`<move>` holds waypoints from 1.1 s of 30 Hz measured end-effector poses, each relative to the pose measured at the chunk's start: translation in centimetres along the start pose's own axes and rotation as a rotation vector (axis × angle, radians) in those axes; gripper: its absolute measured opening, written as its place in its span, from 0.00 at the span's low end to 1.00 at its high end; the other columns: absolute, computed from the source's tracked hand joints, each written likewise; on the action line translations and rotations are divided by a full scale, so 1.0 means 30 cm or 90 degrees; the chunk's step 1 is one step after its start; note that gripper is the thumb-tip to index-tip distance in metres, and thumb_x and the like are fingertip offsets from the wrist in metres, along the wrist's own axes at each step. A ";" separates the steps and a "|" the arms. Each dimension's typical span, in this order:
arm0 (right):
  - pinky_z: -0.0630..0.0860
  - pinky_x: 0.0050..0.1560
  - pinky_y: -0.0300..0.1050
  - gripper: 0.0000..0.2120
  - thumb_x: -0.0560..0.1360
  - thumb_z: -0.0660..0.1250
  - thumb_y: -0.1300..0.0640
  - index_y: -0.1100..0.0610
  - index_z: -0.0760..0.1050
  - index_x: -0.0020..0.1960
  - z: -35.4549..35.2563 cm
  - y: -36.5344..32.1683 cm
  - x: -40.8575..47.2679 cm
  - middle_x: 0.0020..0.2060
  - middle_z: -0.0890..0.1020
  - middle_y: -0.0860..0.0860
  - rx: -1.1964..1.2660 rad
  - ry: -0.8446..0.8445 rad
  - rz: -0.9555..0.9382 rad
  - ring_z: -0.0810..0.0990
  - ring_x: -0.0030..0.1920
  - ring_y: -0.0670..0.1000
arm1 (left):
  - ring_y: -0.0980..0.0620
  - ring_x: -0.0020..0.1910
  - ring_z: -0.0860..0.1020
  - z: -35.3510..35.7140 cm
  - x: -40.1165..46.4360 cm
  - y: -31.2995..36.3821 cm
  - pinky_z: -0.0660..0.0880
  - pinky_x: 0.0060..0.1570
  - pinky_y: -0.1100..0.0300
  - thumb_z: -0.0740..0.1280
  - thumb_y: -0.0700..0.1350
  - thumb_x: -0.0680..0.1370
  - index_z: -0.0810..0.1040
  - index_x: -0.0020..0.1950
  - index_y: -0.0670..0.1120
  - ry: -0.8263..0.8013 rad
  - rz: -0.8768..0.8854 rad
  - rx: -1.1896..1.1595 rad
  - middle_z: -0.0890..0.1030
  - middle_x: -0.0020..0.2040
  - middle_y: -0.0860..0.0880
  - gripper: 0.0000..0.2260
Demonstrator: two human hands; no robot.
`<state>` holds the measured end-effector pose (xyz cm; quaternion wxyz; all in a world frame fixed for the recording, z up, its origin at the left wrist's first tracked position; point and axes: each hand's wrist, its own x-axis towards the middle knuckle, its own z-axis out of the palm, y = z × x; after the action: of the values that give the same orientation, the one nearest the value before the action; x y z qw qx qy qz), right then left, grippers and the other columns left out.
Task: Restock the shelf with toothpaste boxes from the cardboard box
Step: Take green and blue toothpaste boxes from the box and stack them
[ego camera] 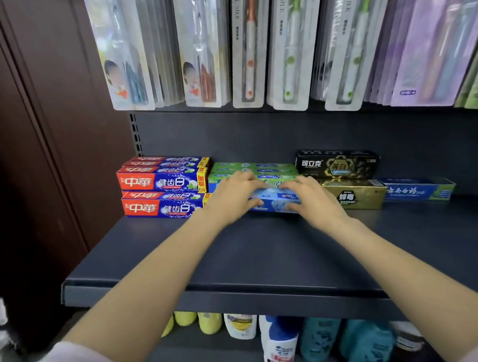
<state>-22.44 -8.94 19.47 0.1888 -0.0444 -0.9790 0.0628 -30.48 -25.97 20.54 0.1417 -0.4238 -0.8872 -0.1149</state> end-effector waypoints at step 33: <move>0.73 0.47 0.41 0.07 0.76 0.65 0.58 0.58 0.79 0.51 -0.346 0.564 -0.843 0.44 0.83 0.53 0.185 -0.062 0.122 0.77 0.42 0.49 | 0.42 0.49 0.79 0.163 -0.155 1.100 0.68 0.39 0.55 0.59 0.50 0.79 0.72 0.54 0.45 0.084 -0.015 -0.048 0.81 0.49 0.46 0.10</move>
<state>5.92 6.09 17.44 0.1386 -0.1069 -0.9589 0.2232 -2.55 -7.44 17.10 0.1822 -0.4100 -0.8758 -0.1778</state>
